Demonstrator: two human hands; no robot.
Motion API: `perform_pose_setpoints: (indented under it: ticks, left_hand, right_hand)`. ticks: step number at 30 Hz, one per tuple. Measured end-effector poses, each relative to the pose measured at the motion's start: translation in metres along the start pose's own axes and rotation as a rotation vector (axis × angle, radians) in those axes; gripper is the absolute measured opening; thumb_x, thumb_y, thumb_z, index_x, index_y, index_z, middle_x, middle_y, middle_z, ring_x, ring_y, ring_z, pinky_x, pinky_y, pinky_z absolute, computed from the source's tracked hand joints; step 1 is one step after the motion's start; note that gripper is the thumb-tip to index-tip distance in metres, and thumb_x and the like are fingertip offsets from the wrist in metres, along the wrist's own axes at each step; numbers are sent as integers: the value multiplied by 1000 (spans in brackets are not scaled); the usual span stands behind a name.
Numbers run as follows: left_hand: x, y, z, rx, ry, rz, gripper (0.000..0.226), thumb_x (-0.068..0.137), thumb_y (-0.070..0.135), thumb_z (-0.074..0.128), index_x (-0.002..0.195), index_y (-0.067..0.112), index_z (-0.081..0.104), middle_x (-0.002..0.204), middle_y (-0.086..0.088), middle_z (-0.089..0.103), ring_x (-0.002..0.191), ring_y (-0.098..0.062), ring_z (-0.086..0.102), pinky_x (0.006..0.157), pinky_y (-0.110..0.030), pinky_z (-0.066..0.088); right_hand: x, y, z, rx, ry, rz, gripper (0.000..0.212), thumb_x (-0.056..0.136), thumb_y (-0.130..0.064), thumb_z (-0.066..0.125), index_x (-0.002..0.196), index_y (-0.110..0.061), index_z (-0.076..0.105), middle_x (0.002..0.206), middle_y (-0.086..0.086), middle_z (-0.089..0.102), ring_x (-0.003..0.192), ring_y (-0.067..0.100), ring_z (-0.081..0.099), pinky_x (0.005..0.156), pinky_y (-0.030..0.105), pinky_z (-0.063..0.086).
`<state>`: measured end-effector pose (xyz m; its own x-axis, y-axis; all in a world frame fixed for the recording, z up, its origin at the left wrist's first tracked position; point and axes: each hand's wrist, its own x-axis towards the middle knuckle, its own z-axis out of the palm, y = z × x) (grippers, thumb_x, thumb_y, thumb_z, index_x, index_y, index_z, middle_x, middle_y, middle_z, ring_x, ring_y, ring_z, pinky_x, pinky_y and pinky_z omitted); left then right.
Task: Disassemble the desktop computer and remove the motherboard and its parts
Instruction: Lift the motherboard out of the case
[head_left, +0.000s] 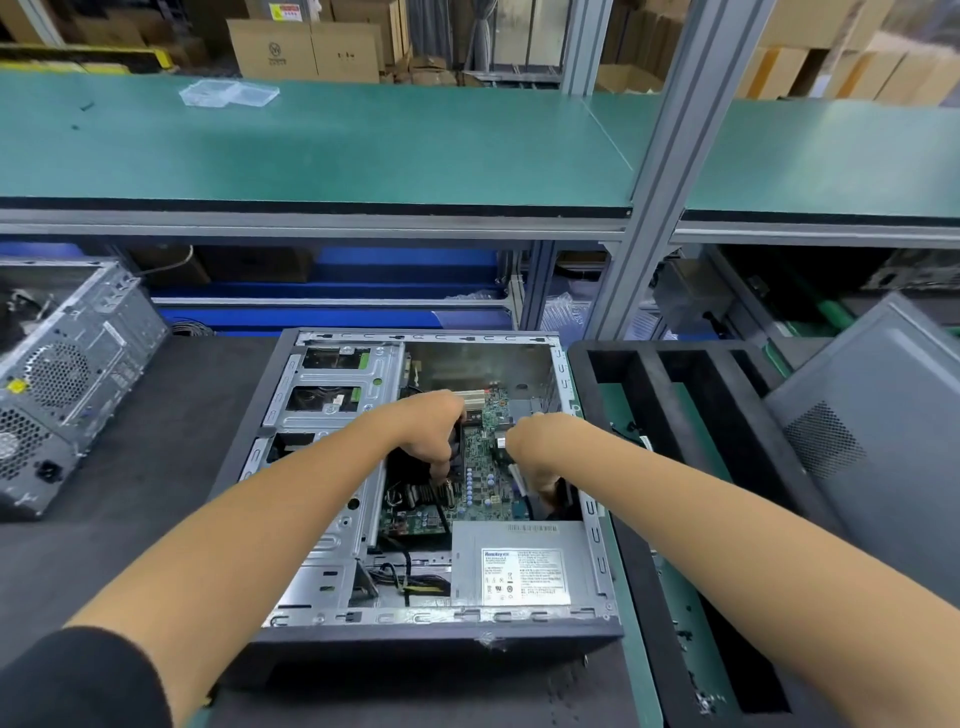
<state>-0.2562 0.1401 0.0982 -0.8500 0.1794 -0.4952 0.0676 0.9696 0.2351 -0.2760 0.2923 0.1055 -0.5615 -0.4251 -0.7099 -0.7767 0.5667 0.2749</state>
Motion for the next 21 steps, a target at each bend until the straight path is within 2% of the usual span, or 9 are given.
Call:
perform_pose_setpoints:
  ticks: [3,4,5,7,9,11,13,17,21]
  left_hand:
    - [-3,-1,-4,-34,5,6,83,55,19,93,124,1,50,99,-10,64,92,-25,60,81,-40,55]
    - [-4,-1,-4,-44,7,8,84,55,18,92,125,2,48,101,-9,62,92,-25,60,81,-41,55]
    - [-4,-1,-5,-56,8,10,86,56,17,92,127,3,46,101,-8,60,92,-24,59,80,-40,54]
    - [-5,-1,-5,-83,5,17,91,57,15,92,131,5,40,90,-1,53,84,-21,56,71,-35,52]
    - [-5,-3,-4,-106,3,14,94,57,13,91,134,5,38,82,3,48,76,-17,52,63,-28,46]
    - [-4,-3,-3,-112,8,12,94,57,12,91,134,6,38,82,4,46,75,-15,50,61,-27,43]
    - [-3,-4,-3,-109,10,14,93,57,13,91,134,7,39,82,5,44,75,-14,49,62,-27,43]
    - [0,-5,-3,-123,6,16,92,58,12,90,134,6,38,82,5,43,75,-15,50,63,-28,43]
    - [2,-6,0,-125,9,11,88,59,11,90,132,6,39,78,6,42,67,-10,46,59,-25,41]
  right_hand:
    - [0,4,3,120,50,7,91,82,-15,72,151,-11,12,149,14,22,134,35,33,100,46,44]
    - [-1,6,2,161,86,-6,93,83,-11,68,151,-14,6,149,13,16,136,35,26,99,46,43]
    - [-3,8,1,190,123,-34,88,83,-9,64,150,-16,8,147,11,15,135,33,25,94,43,43]
    - [-5,11,0,244,175,-104,64,84,-10,59,140,-13,27,136,10,23,125,32,35,84,38,42]
    - [-7,14,-2,255,213,-149,34,85,-12,56,118,-7,48,122,9,32,106,29,49,78,36,45]
    - [-8,17,-2,209,267,-176,9,83,-10,57,93,-9,57,109,5,35,82,21,52,67,32,44]
    - [-8,20,-2,218,319,-217,7,83,-9,60,86,-15,57,103,1,35,73,16,49,61,28,39]
    - [-8,21,2,251,305,-286,13,83,-12,68,96,-15,70,108,1,38,93,23,55,75,35,50]
    - [-7,17,1,120,297,-275,10,85,-18,71,93,-12,71,121,3,44,84,19,54,64,31,39]
